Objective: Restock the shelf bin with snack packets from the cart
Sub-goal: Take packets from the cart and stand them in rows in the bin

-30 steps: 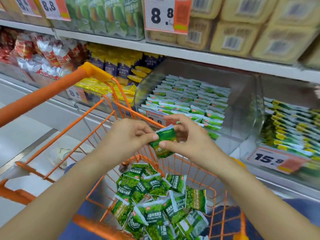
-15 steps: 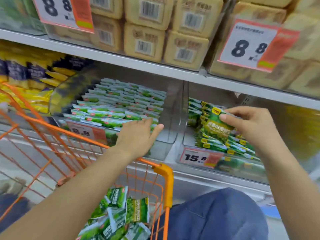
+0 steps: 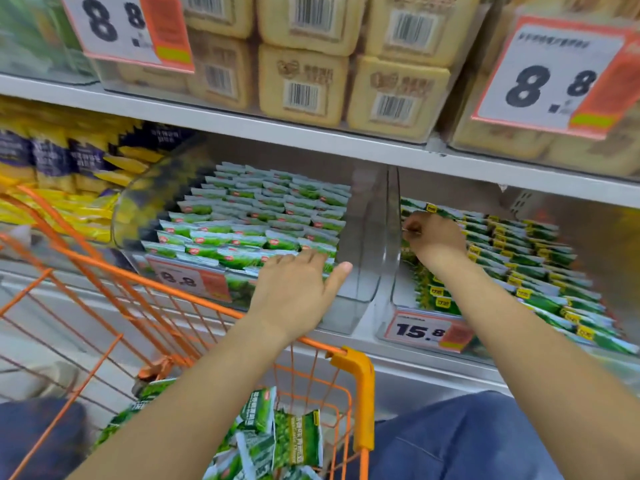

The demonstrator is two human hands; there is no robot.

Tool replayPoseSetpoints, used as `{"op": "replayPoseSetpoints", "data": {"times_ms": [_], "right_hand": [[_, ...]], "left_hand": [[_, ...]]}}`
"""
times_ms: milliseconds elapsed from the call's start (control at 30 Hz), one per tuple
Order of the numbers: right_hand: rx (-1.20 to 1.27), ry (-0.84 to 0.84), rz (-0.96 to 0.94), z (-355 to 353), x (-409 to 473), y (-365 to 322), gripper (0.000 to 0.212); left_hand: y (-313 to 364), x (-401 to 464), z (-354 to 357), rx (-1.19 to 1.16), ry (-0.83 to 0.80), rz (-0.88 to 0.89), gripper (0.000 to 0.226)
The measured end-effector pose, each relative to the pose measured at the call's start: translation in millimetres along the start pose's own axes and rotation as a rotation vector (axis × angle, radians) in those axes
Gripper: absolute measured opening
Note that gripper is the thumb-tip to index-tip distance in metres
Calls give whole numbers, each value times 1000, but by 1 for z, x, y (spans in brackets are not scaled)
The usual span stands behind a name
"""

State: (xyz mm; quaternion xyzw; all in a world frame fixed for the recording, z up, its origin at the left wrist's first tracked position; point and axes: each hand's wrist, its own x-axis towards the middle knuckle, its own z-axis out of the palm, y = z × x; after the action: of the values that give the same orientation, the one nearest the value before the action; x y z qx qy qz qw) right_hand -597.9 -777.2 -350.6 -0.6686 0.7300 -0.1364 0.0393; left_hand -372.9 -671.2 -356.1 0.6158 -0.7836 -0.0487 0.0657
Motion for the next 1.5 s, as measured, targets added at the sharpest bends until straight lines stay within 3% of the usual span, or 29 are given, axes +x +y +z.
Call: {"op": "replayPoseSetpoints", "data": {"times_ms": [200, 433, 567, 633, 700, 767, 833, 967, 1033, 1100, 1233, 1333, 1433, 1500], "right_hand": [[-33, -30, -43, 0, -4, 0, 21], [-172, -53, -90, 6, -4, -3, 40], [-117, -44, -74, -2, -10, -1, 50], [-25, 88, -48, -21, -20, 1, 44], [112, 342, -62, -41, -43, 3, 35], [259, 555, -256, -52, -81, 0, 44], [290, 615, -487, -56, -122, -15, 52], [426, 450, -957, -53, -172, -65, 57], [500, 272, -1174, -44, -189, -98, 51], [365, 42, -1307, -28, -205, -129, 39], [-351, -446, -1330, 23, -214, -177, 21], [-658, -676, -1383, 59, -211, -187, 10], [-908, -928, -1200, 85, -205, -177, 15], [-961, -975, -1147, 96, -202, -171, 11]], "left_hand": [[0, 1, 1, -7, 9, 0, 64], [0, 3, 5, -15, 57, -2, 62], [2, 6, 2, -72, 86, -14, 58], [-1, 2, -3, -288, 159, -20, 54], [-10, -10, -14, -505, 307, 20, 49], [-24, -35, -27, -534, 403, 101, 37], [-45, -67, -36, -550, 347, 177, 30], [-103, -130, -40, -358, 38, 165, 31], [-127, -148, -40, -172, -148, 130, 41], [-145, -160, -36, -119, -255, 73, 50], [-164, -167, -21, -182, -294, -64, 38], [-163, -163, -15, -69, -348, -67, 30], [-166, -165, -16, -54, -382, -83, 32], [-170, -167, -17, -54, -403, -104, 33]]}}
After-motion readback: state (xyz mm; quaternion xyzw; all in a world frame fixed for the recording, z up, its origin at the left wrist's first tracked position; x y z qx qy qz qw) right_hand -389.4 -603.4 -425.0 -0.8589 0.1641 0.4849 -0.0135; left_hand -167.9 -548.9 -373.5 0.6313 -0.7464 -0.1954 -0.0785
